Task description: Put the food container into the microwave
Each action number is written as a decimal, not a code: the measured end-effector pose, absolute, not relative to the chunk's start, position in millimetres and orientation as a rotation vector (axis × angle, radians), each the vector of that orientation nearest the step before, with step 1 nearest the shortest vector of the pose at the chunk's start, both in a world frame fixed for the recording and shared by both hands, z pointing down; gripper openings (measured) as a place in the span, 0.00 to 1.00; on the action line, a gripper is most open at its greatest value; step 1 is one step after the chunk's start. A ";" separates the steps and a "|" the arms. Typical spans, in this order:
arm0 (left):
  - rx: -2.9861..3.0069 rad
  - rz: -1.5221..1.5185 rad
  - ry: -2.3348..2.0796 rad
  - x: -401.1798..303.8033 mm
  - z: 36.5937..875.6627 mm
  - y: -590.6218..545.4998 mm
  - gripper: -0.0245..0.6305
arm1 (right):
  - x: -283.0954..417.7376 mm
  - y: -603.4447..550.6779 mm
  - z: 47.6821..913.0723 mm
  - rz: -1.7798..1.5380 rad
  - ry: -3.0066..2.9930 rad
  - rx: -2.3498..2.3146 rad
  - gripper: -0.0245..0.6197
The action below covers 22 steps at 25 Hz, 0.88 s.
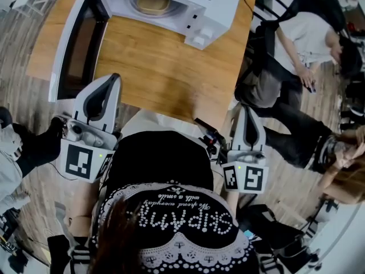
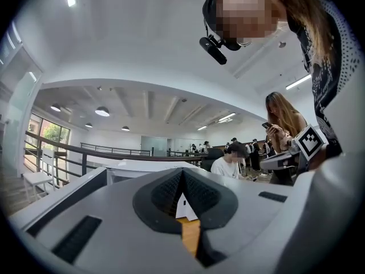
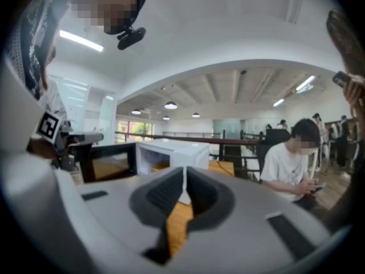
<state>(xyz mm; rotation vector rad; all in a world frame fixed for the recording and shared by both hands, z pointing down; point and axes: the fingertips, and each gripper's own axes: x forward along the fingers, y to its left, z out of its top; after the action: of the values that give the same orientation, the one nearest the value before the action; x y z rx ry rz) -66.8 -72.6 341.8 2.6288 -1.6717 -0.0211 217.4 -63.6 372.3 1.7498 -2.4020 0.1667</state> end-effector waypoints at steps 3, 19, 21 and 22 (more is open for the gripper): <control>2.629 -0.023 -1.688 -69.5 341.0 -72.5 0.08 | 216.2 -64.1 372.6 0.163 -2.403 1.739 0.10; 2.658 -0.022 -1.676 -60.0 338.1 -75.0 0.08 | 223.9 -64.0 376.0 0.169 -2.379 1.743 0.10; 2.663 -0.018 -1.667 -56.5 337.3 -76.1 0.08 | 226.1 -63.7 375.6 0.174 -2.376 1.748 0.10; 2.665 -0.014 -1.662 -54.7 337.2 -76.5 0.08 | 227.2 -63.7 375.8 0.177 -2.375 1.749 0.10</control>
<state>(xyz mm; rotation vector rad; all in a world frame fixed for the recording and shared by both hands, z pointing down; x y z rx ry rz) -54.7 -76.5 337.2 2.6650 -1.6616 -0.0141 227.2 -63.7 375.8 1.7488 -2.3745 0.1772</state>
